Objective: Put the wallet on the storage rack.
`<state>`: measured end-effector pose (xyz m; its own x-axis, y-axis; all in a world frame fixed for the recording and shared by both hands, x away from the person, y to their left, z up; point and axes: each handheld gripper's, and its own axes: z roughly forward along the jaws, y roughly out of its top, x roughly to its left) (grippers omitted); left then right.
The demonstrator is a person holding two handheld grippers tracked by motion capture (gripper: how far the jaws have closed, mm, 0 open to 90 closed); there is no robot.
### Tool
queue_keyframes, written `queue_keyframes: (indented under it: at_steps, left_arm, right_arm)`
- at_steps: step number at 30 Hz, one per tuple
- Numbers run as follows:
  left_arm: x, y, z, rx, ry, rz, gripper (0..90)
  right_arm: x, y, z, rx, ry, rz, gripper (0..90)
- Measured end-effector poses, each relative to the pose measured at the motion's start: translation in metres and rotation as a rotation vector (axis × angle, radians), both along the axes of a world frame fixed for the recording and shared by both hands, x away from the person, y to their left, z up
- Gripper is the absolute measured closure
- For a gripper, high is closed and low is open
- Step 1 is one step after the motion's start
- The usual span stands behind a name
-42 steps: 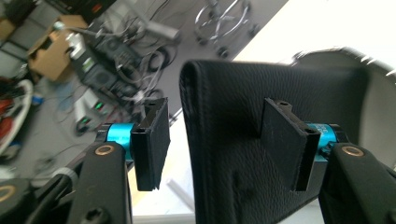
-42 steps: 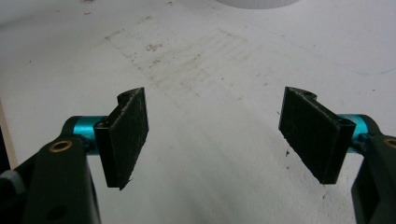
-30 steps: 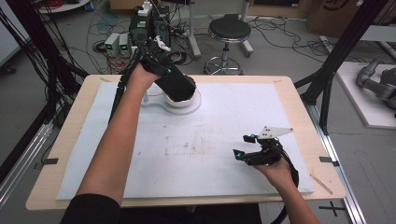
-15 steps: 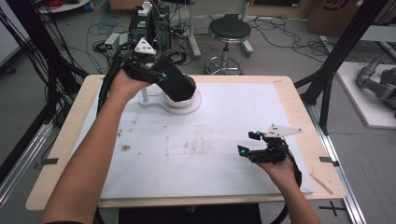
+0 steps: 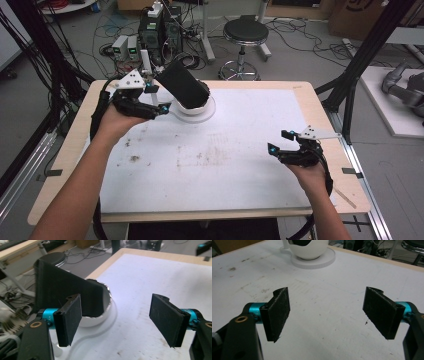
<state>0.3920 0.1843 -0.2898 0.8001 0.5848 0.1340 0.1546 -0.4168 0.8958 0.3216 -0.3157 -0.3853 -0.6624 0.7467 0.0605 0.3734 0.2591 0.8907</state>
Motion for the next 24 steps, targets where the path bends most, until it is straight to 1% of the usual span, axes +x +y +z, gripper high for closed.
queue_keyframes:
  at_steps: [1,2,4,5,8,9,11,12,15,19,22,24]
  left_arm:
    - [-0.003,0.001,-0.002,0.000,-0.004,-0.002,24.3]
    - [-0.006,0.002,-0.005,0.011,-0.005,-0.006,22.6]
    - [-0.012,0.005,-0.009,-0.006,-0.012,-0.017,21.6]
    - [-0.014,0.007,-0.011,-0.018,-0.015,-0.021,21.6]
    - [-0.022,0.011,-0.016,-0.035,-0.018,-0.023,21.1]
    - [-0.025,0.013,-0.018,-0.040,-0.018,-0.024,20.6]
    - [-0.031,0.015,-0.023,-0.065,-0.020,-0.026,20.6]
    - [-0.034,0.017,-0.026,-0.069,-0.020,-0.021,20.6]
    - [-0.042,0.023,-0.035,-0.085,-0.007,-0.029,20.6]
    - [-0.051,0.031,-0.049,-0.123,-0.001,-0.032,19.3]
    - [-0.052,0.037,-0.062,-0.139,0.015,-0.034,18.9]
    - [-0.051,0.040,-0.067,-0.136,0.037,-0.032,18.5]
  right_arm:
    - [0.002,-0.002,0.001,0.002,-0.004,-0.008,22.2]
    - [0.003,-0.002,0.003,0.006,-0.003,-0.013,22.2]
    - [0.006,-0.004,0.006,0.008,-0.012,-0.024,22.2]
    - [0.007,-0.004,0.007,0.010,-0.009,-0.026,22.2]
    - [0.009,-0.004,0.009,0.013,-0.014,-0.028,22.0]
    - [0.010,-0.004,0.009,0.016,-0.013,-0.028,21.9]
    - [0.010,-0.005,0.008,0.010,-0.012,-0.029,21.7]
    - [0.010,-0.005,0.007,0.012,-0.015,-0.030,21.6]
    - [0.010,-0.009,0.003,0.020,-0.007,-0.037,21.5]
    - [0.010,-0.015,-0.001,0.024,-0.001,-0.054,21.4]
    - [0.010,-0.020,-0.002,0.023,0.002,-0.068,21.3]
    - [0.010,-0.022,-0.002,0.027,0.003,-0.075,21.3]
